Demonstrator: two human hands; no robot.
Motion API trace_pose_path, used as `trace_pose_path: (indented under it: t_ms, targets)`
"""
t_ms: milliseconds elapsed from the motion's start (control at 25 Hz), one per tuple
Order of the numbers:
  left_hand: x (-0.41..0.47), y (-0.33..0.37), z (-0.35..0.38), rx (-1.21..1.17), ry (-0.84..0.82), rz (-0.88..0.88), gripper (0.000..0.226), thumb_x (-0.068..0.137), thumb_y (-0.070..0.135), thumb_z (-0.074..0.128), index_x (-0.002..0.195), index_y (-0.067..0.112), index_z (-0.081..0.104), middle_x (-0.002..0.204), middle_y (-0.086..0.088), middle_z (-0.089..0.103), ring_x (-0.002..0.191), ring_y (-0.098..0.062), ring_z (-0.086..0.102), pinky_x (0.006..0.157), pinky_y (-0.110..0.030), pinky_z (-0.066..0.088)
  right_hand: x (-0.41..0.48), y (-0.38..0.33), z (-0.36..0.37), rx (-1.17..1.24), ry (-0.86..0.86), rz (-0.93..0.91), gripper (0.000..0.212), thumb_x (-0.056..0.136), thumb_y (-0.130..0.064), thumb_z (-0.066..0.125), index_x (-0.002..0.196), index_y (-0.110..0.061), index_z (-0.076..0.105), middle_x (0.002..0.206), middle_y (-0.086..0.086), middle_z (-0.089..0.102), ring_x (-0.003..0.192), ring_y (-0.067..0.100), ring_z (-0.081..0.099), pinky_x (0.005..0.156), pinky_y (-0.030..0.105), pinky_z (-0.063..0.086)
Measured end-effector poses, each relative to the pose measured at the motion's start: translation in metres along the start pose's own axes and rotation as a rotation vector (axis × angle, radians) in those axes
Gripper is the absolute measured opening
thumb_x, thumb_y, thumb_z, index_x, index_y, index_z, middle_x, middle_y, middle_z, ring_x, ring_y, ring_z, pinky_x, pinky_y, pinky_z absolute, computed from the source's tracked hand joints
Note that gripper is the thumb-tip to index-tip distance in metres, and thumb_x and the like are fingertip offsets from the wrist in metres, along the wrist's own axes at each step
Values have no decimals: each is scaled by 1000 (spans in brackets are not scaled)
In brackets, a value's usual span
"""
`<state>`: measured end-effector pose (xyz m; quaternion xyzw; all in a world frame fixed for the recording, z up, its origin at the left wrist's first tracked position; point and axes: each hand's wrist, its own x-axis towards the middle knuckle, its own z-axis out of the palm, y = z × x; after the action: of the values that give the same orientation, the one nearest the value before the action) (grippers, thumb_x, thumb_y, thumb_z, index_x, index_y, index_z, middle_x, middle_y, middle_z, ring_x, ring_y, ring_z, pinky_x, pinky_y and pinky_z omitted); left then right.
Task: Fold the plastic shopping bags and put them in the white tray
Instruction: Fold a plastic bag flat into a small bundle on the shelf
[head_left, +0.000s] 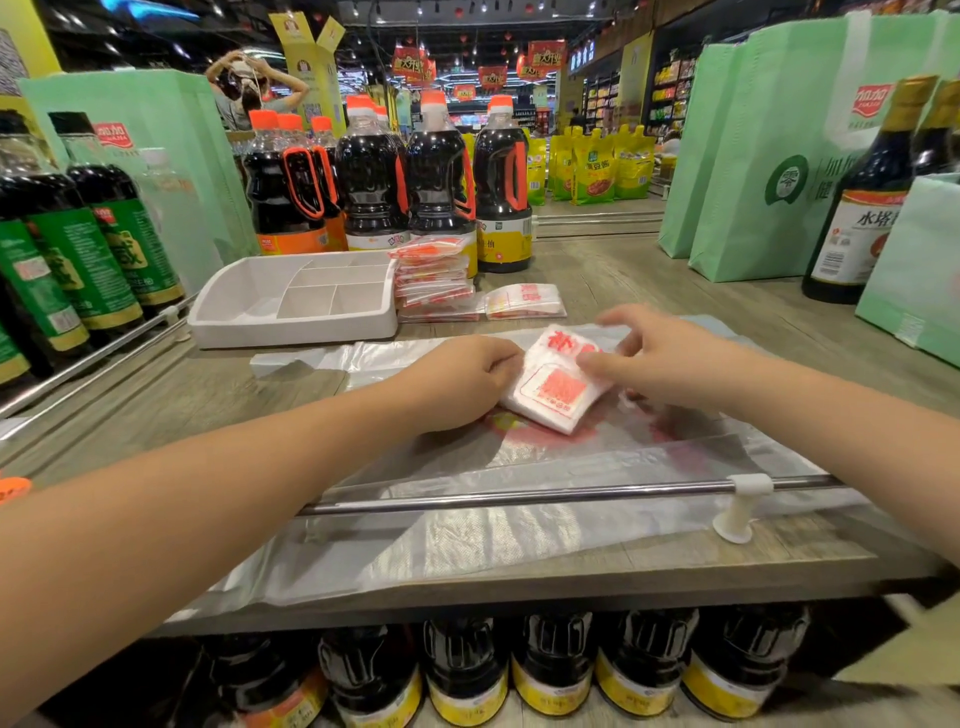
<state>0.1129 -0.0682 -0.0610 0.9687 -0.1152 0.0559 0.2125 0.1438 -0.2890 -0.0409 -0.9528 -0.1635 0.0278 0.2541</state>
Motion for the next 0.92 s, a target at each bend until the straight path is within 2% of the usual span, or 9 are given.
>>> trace_pose_path:
  t_ms: [120,280,360,480,600,680,760,840,920]
  targets:
    - [-2,2,-1,49,-1,23,32,105,33,41,95,14,65,94,2,66,89,-20,57,73,-32,43,0,2,-1,-52,-11,-54,38,91,-52,62,122,-29,58,95,-10,66,68,9,66,60,25,50]
    - [-7,4,-5,79,0,37,39,99,50,50,131,27,56,118,9,50,101,-9,49,84,-24,37,2,3,2,-135,36,-133,49,94,-46,59,140,-33,45,81,-10,65,72,6,59,58,25,38]
    - [-11,3,-7,26,-33,52,47,96,53,53,137,31,49,128,8,45,109,-9,50,91,-23,37,2,1,3,-175,45,-161,47,96,-44,54,141,-38,45,83,-11,64,75,8,57,63,26,39]
    - [-15,1,-9,31,-140,121,53,96,56,52,143,34,44,141,9,37,127,-9,41,107,-28,34,-2,-2,6,-271,44,-163,35,96,-52,49,125,-37,59,98,-7,67,83,11,58,75,31,48]
    - [-13,-1,-8,157,-99,173,46,103,41,47,147,27,44,147,2,39,136,-15,35,115,-33,30,-8,-7,6,-481,58,-160,38,95,-60,43,109,-30,60,95,-5,65,83,15,58,69,33,48]
    - [-12,-2,-6,198,-93,175,44,105,33,41,148,24,42,149,0,39,138,-18,33,116,-34,28,-10,-12,10,-618,113,-237,39,99,-54,38,114,-24,57,105,-1,59,93,20,57,74,36,46]
    - [-12,-1,-2,223,-101,146,44,106,33,36,148,22,41,148,-2,40,138,-20,33,116,-37,28,-8,-16,16,-671,143,-374,41,102,-45,35,127,-18,53,121,4,54,108,24,54,89,40,46]
    - [-13,2,1,307,-70,128,44,106,39,32,144,20,43,142,-6,45,132,-23,37,112,-42,32,-8,-19,22,-593,29,-439,49,104,-45,29,140,-17,44,137,4,50,125,24,48,105,39,39]
    - [-14,5,5,389,-75,132,48,106,43,27,144,17,40,142,-10,44,132,-27,37,112,-44,31,-7,-18,24,-499,-169,-387,61,104,-53,20,155,-20,26,159,1,32,145,18,30,118,35,24]
